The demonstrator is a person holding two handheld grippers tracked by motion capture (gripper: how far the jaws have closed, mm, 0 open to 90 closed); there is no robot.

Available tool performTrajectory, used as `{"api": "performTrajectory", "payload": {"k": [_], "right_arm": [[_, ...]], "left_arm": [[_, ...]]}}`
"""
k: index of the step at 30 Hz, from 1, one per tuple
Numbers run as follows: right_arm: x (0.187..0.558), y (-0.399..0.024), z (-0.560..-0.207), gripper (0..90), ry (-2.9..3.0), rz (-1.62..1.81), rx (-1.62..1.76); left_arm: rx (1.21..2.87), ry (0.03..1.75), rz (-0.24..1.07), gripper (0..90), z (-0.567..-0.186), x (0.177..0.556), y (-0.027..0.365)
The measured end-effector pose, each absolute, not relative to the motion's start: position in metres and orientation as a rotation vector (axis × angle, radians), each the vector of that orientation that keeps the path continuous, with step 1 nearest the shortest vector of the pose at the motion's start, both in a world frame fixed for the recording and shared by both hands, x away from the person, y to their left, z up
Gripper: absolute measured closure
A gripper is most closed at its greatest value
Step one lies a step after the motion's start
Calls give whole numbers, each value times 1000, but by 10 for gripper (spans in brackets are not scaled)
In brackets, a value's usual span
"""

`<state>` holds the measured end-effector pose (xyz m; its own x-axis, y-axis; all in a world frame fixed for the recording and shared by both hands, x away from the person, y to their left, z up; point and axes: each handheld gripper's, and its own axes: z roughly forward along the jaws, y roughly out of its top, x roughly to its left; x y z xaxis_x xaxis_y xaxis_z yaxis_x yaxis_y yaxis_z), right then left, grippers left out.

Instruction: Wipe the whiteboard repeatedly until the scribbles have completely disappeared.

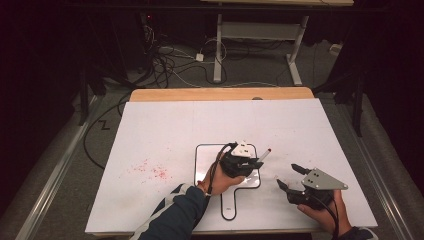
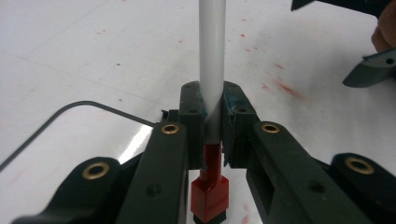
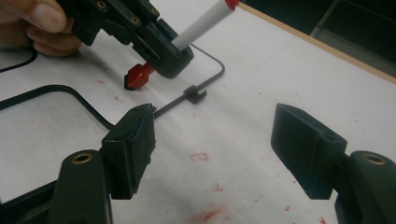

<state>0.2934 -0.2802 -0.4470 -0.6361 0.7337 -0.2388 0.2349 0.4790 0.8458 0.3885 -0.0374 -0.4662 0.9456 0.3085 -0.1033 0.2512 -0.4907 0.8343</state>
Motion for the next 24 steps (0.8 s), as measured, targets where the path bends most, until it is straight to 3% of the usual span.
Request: {"api": "performTrajectory", "payload": {"k": [4, 12, 24], "right_arm": [[295, -279, -449, 313, 2147, 1085, 795], [296, -278, -448, 323, 2149, 1120, 818], [319, -246, -431, 416, 2182, 1405, 887]], "left_arm": [[2137, 330, 75, 789, -465, 378, -48], [2130, 343, 80, 788, -466, 374, -32], [2057, 361, 118, 787, -463, 369, -11]]}}
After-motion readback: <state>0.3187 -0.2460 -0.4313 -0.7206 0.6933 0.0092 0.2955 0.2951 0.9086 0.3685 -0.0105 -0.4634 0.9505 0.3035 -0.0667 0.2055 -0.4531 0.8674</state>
